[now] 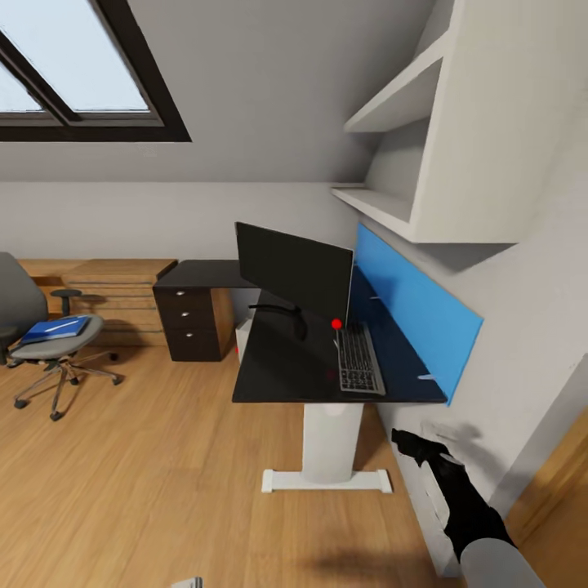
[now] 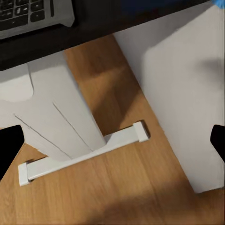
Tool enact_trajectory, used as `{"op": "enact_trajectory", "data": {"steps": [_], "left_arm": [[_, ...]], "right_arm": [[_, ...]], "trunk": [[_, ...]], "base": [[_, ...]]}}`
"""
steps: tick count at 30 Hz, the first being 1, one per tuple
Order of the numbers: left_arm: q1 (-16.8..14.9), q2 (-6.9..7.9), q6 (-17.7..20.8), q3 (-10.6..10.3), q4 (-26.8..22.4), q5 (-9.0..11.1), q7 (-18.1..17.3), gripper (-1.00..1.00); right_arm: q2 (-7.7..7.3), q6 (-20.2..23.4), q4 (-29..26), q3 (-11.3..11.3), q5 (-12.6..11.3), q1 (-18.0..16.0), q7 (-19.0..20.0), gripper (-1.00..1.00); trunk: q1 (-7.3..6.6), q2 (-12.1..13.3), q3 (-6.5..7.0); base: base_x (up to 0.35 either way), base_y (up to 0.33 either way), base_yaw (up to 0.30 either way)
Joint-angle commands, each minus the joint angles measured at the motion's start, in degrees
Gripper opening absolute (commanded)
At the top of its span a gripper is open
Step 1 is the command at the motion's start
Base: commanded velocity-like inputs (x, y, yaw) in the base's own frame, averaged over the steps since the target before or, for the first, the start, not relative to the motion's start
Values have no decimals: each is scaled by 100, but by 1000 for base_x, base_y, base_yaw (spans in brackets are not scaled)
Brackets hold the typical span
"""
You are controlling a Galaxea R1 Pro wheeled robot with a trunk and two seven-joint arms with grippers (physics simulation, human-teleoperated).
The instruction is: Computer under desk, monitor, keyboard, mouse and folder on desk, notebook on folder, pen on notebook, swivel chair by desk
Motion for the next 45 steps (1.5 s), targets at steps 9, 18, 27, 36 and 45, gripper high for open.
{"op": "enact_trajectory", "data": {"steps": [9, 18, 27, 36, 45], "left_arm": [[-6, 9, -125, -51, 144, 46, 33, 100], [-7, 26, -382, -51, 152, 55, 36, 100], [-6, 125, -395, -13, 152, 81, 63, 100], [-6, 327, -456, 697, 117, 213, 22, 100], [-4, 690, -458, 1333, 66, 312, -589, 100]], "right_arm": [[-13, -35, 153, 29, -67, -224, 122, 100], [-26, -160, 173, 16, -63, -231, 478, 100], [-22, -205, 248, 17, -25, -231, 478, 100], [-21, -540, 468, 23, -8, -231, 442, 100], [-36, -582, 476, 36, 5, -231, 448, 100]], "trunk": [[2, -4, -8], [2, -4, -8], [2, -4, -8], [2, -4, -8], [2, -4, -8]], "base": [[115, -33, 0], [323, 0, 0], [330, 0, 0], [330, 0, 0], [329, 0, 0]]}}
